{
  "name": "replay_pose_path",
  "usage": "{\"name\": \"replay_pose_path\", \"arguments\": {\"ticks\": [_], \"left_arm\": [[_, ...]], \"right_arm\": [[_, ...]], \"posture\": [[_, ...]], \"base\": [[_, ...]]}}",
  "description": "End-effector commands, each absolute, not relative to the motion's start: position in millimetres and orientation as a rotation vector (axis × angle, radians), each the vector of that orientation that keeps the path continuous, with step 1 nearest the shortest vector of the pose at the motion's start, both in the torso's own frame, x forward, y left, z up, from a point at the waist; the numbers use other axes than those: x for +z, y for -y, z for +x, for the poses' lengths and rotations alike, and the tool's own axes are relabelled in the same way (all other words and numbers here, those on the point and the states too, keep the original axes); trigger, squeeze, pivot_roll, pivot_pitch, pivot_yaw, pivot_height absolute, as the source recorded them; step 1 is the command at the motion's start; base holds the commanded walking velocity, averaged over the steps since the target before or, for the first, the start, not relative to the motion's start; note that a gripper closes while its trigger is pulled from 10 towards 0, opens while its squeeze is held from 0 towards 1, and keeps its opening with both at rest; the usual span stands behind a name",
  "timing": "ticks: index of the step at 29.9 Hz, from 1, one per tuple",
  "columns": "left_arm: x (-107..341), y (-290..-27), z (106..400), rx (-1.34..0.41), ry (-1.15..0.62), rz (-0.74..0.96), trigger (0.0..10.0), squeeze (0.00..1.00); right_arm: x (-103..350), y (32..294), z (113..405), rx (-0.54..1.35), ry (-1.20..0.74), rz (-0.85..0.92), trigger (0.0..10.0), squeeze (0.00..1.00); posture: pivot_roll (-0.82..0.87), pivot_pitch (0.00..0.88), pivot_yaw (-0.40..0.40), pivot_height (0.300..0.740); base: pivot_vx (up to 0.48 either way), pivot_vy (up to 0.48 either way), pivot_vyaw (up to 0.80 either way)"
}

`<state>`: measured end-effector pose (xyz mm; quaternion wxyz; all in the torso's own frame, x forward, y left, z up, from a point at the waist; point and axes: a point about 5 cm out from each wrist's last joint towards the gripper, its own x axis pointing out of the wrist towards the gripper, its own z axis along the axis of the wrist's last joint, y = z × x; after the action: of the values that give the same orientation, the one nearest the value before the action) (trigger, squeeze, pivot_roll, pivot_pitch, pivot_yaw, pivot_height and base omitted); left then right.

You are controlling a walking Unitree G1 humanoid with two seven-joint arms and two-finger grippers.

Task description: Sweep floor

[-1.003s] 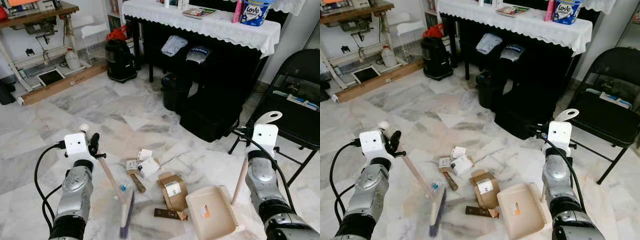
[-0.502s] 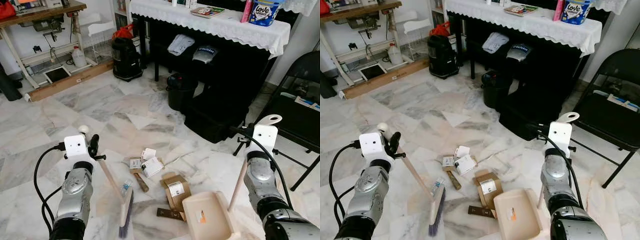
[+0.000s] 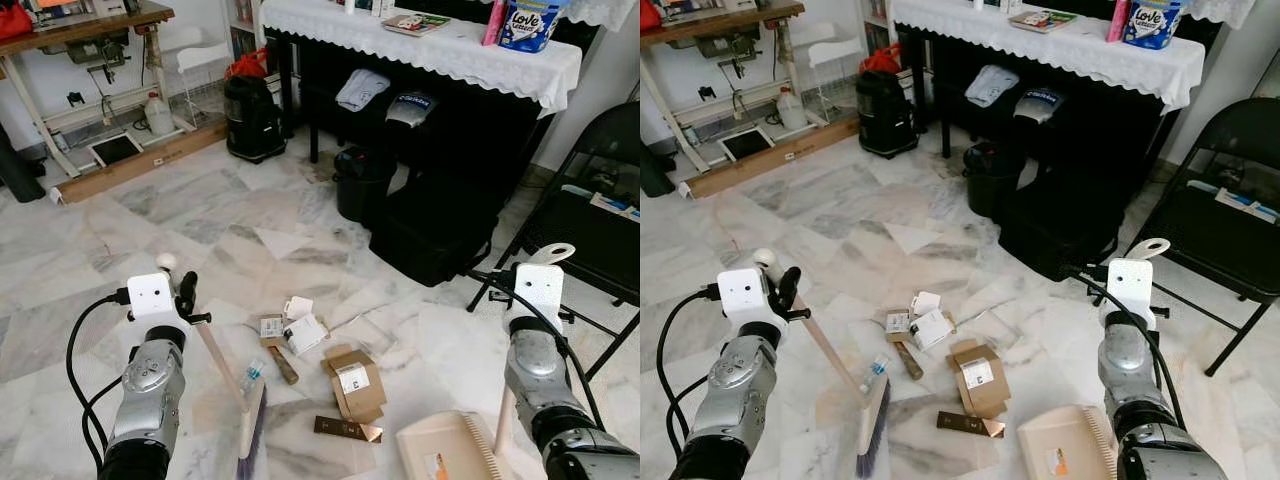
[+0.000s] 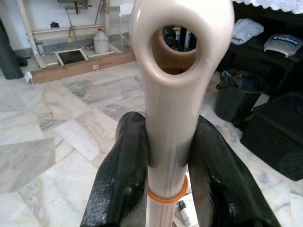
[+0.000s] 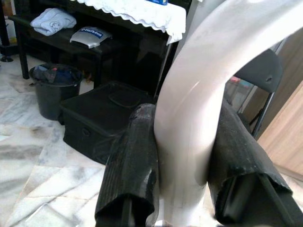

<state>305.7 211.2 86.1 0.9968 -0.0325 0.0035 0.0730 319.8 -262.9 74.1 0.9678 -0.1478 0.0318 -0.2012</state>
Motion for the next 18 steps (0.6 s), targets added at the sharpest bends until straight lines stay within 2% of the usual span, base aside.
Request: {"name": "replay_pose_path", "arguments": {"ticks": [1,6,12,18], "left_arm": [[97.3,-209.7,307.6,0.133,0.038,-0.051,10.0,0.0],[97.9,-207.1,305.4,0.109,0.041,-0.049,10.0,0.0],[97.7,-206.9,303.2,0.1,0.038,-0.051,10.0,0.0],[99.0,-206.0,302.3,0.092,0.034,-0.053,10.0,0.0]], "right_arm": [[82.9,261.4,324.8,-0.384,-0.021,-0.314,10.0,0.0],[87.5,248.3,331.7,-0.282,0.005,-0.424,10.0,0.0],[94.7,247.2,336.4,-0.274,0.028,-0.37,10.0,0.0],[120.8,242.8,350.1,-0.277,0.128,-0.317,10.0,0.0]], "posture": [[-0.01,0.0,0.005,0.74],[-0.01,0.0,0.008,0.74],[-0.02,0.015,0.015,0.74],[-0.03,0.032,0.015,0.74]], "base": [[0.0,0.0,0.0],[0.0,0.0,0.0],[0.0,0.0,0.0],[0.0,0.0,0.0]]}}
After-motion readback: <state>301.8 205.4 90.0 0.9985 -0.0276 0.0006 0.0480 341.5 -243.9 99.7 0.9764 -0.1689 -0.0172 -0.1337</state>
